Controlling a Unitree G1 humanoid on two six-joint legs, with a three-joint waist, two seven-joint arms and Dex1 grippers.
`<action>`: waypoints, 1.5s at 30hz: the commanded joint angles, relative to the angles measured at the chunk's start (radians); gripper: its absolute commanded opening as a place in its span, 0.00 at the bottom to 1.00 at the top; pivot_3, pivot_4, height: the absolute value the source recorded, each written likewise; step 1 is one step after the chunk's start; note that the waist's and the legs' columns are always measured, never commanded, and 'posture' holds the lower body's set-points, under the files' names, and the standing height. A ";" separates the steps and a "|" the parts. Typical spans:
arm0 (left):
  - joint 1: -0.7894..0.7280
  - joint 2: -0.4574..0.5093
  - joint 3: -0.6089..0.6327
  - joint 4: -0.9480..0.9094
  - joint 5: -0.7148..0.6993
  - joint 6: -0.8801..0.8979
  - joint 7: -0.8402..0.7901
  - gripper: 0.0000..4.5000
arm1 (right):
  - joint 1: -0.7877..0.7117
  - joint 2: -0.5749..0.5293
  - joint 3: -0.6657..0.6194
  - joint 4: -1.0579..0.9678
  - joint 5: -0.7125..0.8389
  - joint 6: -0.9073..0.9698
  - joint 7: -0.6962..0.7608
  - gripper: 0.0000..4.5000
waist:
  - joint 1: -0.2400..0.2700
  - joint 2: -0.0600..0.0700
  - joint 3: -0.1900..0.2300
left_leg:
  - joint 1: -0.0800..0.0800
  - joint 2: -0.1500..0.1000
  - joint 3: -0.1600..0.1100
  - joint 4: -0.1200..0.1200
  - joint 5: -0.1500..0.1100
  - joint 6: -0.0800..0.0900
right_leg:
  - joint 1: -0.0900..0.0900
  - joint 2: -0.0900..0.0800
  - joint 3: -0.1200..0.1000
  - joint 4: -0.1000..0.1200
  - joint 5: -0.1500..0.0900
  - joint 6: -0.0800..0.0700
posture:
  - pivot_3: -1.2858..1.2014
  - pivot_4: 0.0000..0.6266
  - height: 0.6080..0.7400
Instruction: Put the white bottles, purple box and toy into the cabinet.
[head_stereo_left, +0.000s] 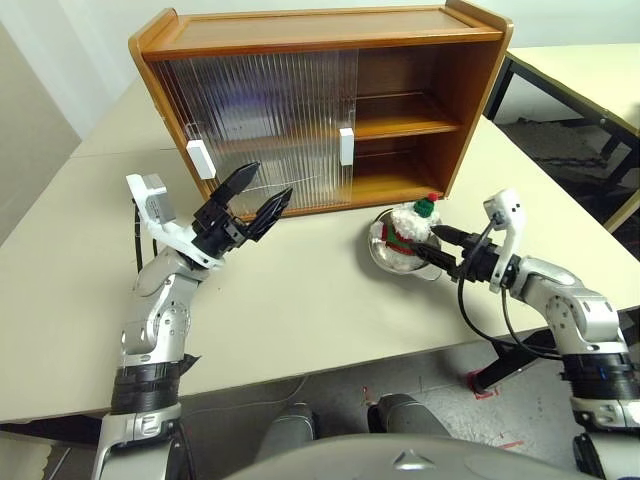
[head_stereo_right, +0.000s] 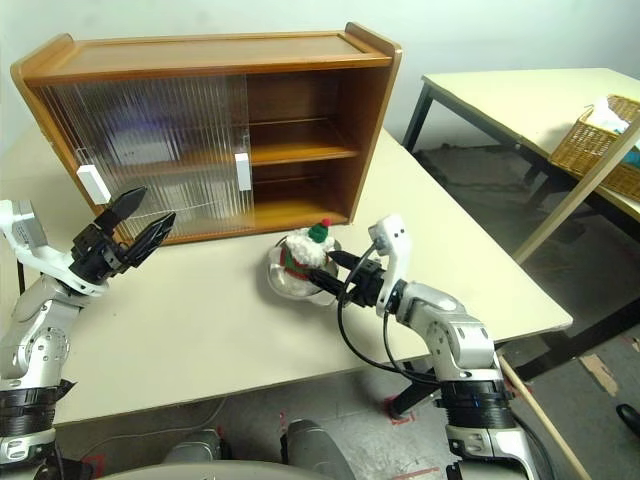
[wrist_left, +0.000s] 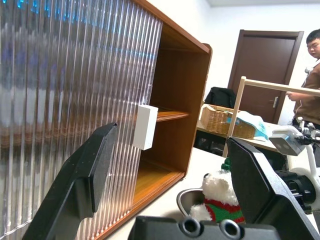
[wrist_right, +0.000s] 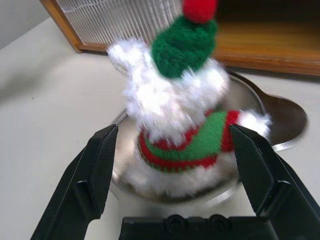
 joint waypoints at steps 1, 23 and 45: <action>0.014 0.011 0.009 -0.021 0.006 0.008 0.006 1.00 | -0.039 0.023 0.019 0.038 -0.029 -0.035 -0.015 0.99 | 0.004 0.000 0.000 | 0.000 0.000 0.000 0.000 0.000 0.000 | 0.000 0.000 0.000 0.000 0.000 0.000 | 0.48 0.03 1.00; -0.001 0.003 -0.002 -0.008 0.010 0.003 0.011 1.00 | -0.109 0.026 -0.031 0.012 0.009 0.006 -0.020 0.14 | 0.016 0.000 0.000 | -0.001 0.000 -0.001 -0.002 -0.004 -0.006 | -0.002 0.000 0.000 0.000 -0.001 -0.002 | 0.47 0.02 1.00; -0.002 -0.015 -0.011 -0.008 0.016 -0.006 0.014 1.00 | -0.644 -0.003 -0.087 0.388 -0.012 -0.119 0.001 0.14 | 0.012 0.001 0.000 | -0.006 0.001 0.000 -0.006 0.002 0.004 | -0.010 0.000 -0.001 0.001 0.005 -0.015 | 0.48 0.01 1.00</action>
